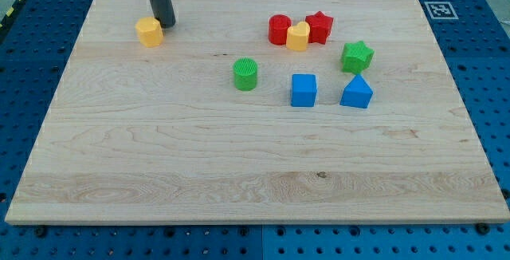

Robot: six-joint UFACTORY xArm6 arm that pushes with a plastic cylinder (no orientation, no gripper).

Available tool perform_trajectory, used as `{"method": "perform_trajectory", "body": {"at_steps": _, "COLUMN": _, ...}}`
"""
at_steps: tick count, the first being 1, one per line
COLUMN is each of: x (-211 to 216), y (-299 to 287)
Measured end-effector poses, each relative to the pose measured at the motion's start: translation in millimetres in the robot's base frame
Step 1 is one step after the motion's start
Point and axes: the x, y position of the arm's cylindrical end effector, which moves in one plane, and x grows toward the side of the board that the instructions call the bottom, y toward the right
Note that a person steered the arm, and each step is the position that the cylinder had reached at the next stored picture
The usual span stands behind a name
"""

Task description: Separate the hexagon from the group of blocks

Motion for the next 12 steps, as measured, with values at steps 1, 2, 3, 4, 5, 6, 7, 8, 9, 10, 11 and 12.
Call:
{"method": "perform_trajectory", "body": {"at_steps": 1, "x": -9.0, "y": -10.4}}
{"method": "perform_trajectory", "body": {"at_steps": 2, "x": 2.1, "y": -14.1}}
{"method": "perform_trajectory", "body": {"at_steps": 3, "x": 15.9, "y": -22.1}}
{"method": "perform_trajectory", "body": {"at_steps": 4, "x": 31.1, "y": -26.2}}
{"method": "perform_trajectory", "body": {"at_steps": 5, "x": 43.1, "y": -16.0}}
{"method": "perform_trajectory", "body": {"at_steps": 6, "x": 43.1, "y": 6.3}}
{"method": "perform_trajectory", "body": {"at_steps": 7, "x": 43.0, "y": 39.6}}
{"method": "perform_trajectory", "body": {"at_steps": 8, "x": 50.5, "y": 42.3}}
{"method": "perform_trajectory", "body": {"at_steps": 9, "x": 62.3, "y": 26.3}}
{"method": "perform_trajectory", "body": {"at_steps": 10, "x": 75.8, "y": 5.7}}
{"method": "perform_trajectory", "body": {"at_steps": 11, "x": 80.5, "y": -9.5}}
{"method": "perform_trajectory", "body": {"at_steps": 12, "x": 80.5, "y": -4.9}}
